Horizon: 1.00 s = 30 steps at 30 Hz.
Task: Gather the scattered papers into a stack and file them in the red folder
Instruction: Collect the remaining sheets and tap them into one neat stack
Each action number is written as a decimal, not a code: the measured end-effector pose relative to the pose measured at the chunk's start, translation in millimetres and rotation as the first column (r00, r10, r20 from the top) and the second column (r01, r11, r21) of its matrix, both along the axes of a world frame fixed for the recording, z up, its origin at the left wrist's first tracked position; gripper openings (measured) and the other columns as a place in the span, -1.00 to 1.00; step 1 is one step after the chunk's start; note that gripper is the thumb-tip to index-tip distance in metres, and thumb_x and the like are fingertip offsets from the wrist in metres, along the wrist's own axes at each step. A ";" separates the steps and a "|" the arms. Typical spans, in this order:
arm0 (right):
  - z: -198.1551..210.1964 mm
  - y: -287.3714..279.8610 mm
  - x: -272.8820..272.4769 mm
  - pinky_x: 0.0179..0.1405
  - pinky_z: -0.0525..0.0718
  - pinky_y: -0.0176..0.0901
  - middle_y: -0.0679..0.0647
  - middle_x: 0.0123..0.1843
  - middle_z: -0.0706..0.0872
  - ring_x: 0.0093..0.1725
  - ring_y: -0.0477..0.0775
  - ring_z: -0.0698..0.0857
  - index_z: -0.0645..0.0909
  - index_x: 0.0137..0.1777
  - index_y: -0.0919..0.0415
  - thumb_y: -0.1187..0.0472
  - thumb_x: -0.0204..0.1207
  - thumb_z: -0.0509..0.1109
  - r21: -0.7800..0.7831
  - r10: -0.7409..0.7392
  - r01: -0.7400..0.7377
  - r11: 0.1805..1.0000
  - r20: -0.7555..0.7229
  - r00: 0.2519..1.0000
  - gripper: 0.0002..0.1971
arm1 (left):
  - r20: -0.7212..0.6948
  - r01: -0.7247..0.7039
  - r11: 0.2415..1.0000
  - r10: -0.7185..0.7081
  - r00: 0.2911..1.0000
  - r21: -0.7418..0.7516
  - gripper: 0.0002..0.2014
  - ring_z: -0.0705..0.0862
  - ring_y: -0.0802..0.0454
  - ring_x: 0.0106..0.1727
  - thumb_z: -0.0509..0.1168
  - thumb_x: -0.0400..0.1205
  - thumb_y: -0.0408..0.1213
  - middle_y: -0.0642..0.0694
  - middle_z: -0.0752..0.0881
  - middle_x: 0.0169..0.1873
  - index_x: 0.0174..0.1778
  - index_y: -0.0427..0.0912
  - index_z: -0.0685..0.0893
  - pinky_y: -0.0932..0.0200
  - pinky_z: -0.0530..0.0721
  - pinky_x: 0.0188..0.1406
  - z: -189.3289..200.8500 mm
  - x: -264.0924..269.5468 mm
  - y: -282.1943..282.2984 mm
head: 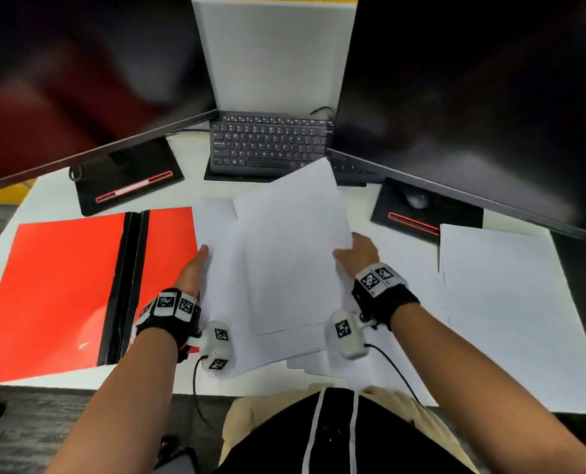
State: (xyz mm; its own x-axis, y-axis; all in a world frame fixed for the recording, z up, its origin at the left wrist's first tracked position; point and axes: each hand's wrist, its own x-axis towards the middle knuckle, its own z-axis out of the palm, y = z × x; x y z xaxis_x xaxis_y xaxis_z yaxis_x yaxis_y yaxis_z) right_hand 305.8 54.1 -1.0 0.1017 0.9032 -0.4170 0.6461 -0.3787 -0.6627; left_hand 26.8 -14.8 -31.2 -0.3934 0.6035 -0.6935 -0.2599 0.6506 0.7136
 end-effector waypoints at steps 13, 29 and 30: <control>-5.1 -18.3 -40.2 0.61 0.17 -0.11 0.15 0.72 -0.01 0.68 0.15 0.11 -0.30 0.67 0.19 0.28 0.60 0.26 -0.317 0.425 -0.419 0.851 -0.053 0.904 -0.14 | -0.168 0.206 0.979 -0.204 0.964 -0.010 -0.43 0.66 -0.28 0.20 0.46 0.42 -0.46 -0.35 0.66 0.23 0.36 -0.46 0.50 -0.10 0.58 0.22 -18.5 -0.4 5.1; -6.9 0.1 108.8 0.41 0.42 0.15 0.28 0.40 0.39 0.45 0.30 0.38 0.20 0.45 0.34 -0.14 0.14 0.66 -0.257 -0.006 0.194 0.947 0.587 0.810 0.03 | -0.499 0.307 0.950 -0.297 0.814 -0.065 -0.42 0.58 -0.35 0.32 0.39 0.44 -0.64 -0.41 0.60 0.28 0.40 -0.48 0.42 0.07 0.47 0.11 -25.8 4.9 17.5; -9.3 -0.7 113.2 0.41 0.43 0.16 0.28 0.40 0.41 0.44 0.30 0.40 0.19 0.45 0.34 -0.18 0.10 0.66 -0.272 0.021 0.183 0.945 0.607 0.794 0.07 | -0.507 0.298 0.952 -0.291 0.812 -0.070 -0.43 0.57 -0.34 0.33 0.37 0.46 -0.64 -0.41 0.59 0.28 0.41 -0.48 0.40 0.09 0.44 0.10 -23.3 6.2 19.1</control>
State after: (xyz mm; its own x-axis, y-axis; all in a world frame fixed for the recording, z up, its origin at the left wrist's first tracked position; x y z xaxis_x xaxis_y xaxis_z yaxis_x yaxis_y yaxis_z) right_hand 419.0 53.4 -10.4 0.4872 0.7194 -0.4951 0.8280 -0.5607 0.0000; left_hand 32.9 4.3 -54.5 -0.4879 0.7546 -0.4388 0.3417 0.6277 0.6995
